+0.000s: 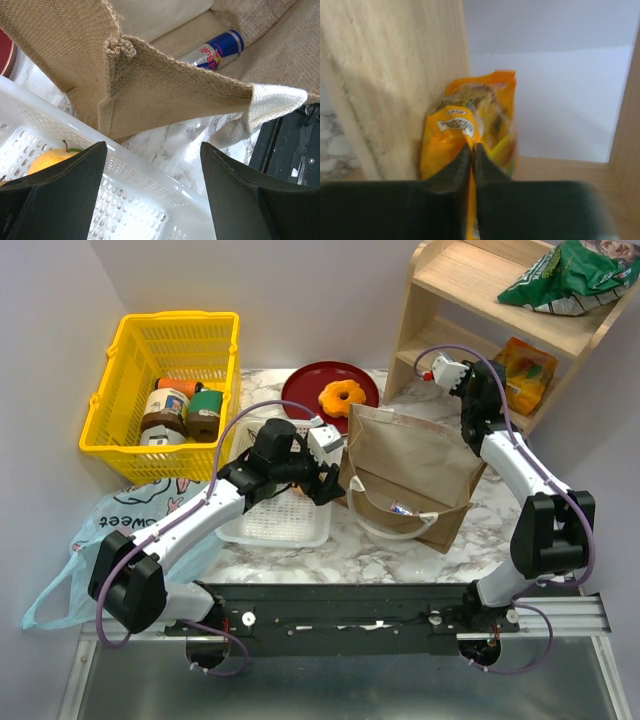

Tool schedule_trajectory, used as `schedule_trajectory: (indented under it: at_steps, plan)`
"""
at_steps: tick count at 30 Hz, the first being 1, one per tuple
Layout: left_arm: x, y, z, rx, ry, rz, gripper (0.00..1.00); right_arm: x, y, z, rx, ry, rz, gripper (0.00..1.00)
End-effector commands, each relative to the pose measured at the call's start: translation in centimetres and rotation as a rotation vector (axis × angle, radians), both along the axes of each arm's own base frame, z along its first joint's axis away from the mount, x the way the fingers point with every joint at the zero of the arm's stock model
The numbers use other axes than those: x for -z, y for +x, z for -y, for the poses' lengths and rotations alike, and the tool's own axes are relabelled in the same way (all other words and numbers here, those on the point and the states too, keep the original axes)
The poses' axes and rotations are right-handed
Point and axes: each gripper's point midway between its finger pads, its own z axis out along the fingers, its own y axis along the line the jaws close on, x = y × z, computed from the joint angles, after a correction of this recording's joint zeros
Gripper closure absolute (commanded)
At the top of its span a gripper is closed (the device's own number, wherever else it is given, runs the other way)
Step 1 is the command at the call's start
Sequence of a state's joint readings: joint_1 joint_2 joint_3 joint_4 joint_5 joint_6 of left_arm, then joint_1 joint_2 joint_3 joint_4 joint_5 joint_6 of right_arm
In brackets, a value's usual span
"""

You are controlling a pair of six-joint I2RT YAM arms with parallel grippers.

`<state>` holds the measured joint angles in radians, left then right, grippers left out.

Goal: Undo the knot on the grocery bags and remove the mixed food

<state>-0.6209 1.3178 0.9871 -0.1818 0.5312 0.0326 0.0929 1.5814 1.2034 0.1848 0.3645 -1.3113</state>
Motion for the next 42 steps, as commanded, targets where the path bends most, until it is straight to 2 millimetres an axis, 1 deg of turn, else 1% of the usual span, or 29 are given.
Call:
schedule_trajectory:
  at_steps: [1,2,3,5,8,11,12,13,14,15,17,18,20,21,22,23,24,25,26,28,29,31,33,35,36,38,39,41,42]
  plan:
    - [-1.4,1.0,0.5,0.006,-0.021,0.029,0.16,-2.4,1.3,-2.3,-0.023,0.051,0.062,0.50]
    - [-1.6,1.0,0.5,0.007,-0.021,0.036,0.16,-2.7,1.4,-2.6,-0.028,0.051,0.069,0.38]
    - [-1.7,1.1,0.5,0.011,-0.015,0.042,0.16,-3.1,1.3,-2.9,-0.033,0.054,0.081,0.35]
    - [-2.2,1.4,0.5,0.010,-0.010,0.067,0.16,-5.0,0.6,-4.1,-0.062,0.088,0.128,0.32]
    - [-3.2,2.0,0.6,0.021,0.000,0.118,0.16,-5.9,-0.5,-5.8,-0.092,0.118,0.138,0.31]
    - [-4.5,3.1,0.7,0.026,0.015,0.189,0.16,-6.9,-2.4,-7.1,-0.126,0.161,0.149,0.29]
    - [-4.8,3.5,0.8,0.024,0.022,0.205,0.16,-7.8,-3.8,-7.3,-0.135,0.183,0.152,0.29]
    - [-5.9,4.3,1.1,0.021,0.017,0.235,0.16,-8.0,-4.5,-8.1,-0.159,0.216,0.147,0.28]
    - [-6.4,4.7,1.3,0.021,0.017,0.258,0.16,-8.2,-5.3,-9.2,-0.210,0.300,0.134,0.28]
    - [-7.3,5.3,1.6,0.018,0.002,0.289,0.16,-7.2,-6.3,-9.6,-0.222,0.359,0.074,0.27]
    - [-8.4,5.9,2.5,0.050,-0.018,0.345,0.16,-8.2,-8.9,-11.1,-0.295,0.542,0.062,0.25]
    - [-9.1,6.4,3.0,0.060,-0.030,0.380,0.16,-6.8,-10.2,-12.0,-0.325,0.593,-0.007,0.25]
    - [-10.0,7.5,4.3,0.085,-0.048,0.385,0.16,-6.8,-13.4,-14.6,-0.460,0.727,-0.069,0.25]
    - [-9.9,7.8,4.7,0.102,-0.038,0.375,0.16,-6.1,-14.7,-14.9,-0.470,0.768,-0.111,0.27]
    - [-10.6,9.0,5.7,0.106,-0.044,0.385,0.16,-4.2,-15.6,-15.3,-0.458,0.820,-0.155,0.28]
    - [-11.0,9.5,6.1,0.116,-0.048,0.389,0.16,-4.2,-17.3,-16.2,-0.498,0.905,-0.174,0.30]
    - [-11.0,9.7,6.5,0.130,-0.041,0.382,0.16,-2.7,-18.7,-16.7,-0.522,0.914,-0.237,0.36]
    - [-11.5,11.0,7.4,0.135,-0.039,0.406,0.16,0.1,-19.9,-17.2,-0.531,0.922,-0.322,0.39]
    - [-11.7,11.6,7.7,0.134,-0.039,0.412,0.16,1.0,-21.3,-18.0,-0.573,0.949,-0.375,0.42]
    - [-12.2,13.0,8.8,0.144,-0.038,0.422,0.16,3.1,-23.8,-18.0,-0.588,0.953,-0.452,0.48]
    - [-12.3,13.4,9.2,0.149,-0.039,0.420,0.16,5.2,-24.7,-18.0,-0.589,0.942,-0.507,0.49]
    - [-13.0,14.3,10.0,0.153,-0.051,0.418,0.17,6.8,-26.3,-17.7,-0.602,0.904,-0.548,0.55]
    - [-13.4,14.2,10.7,0.176,-0.073,0.396,0.17,9.3,-27.6,-17.3,-0.614,0.847,-0.614,0.58]
    - [-14.6,14.6,11.0,0.177,-0.086,0.423,0.17,10.2,-28.9,-17.2,-0.674,0.787,-0.629,0.58]
    - [-15.2,14.8,11.0,0.171,-0.091,0.444,0.17,11.6,-30.0,-17.0,-0.678,0.774,-0.673,0.59]
    - [-16.4,14.6,10.8,0.186,-0.096,0.483,0.16,11.8,-31.0,-16.7,-0.713,0.730,-0.653,0.59]
    - [-15.5,14.0,10.6,0.239,-0.055,0.493,0.16,12.6,-31.3,-16.6,-0.702,0.732,-0.662,0.59]
    - [-15.2,11.9,10.7,0.368,-0.046,0.480,0.16,12.5,-31.7,-16.5,-0.696,0.745,-0.654,0.58]
    - [-13.2,10.3,10.0,0.445,0.014,0.437,0.16,12.8,-32.1,-16.4,-0.686,0.755,-0.671,0.58]
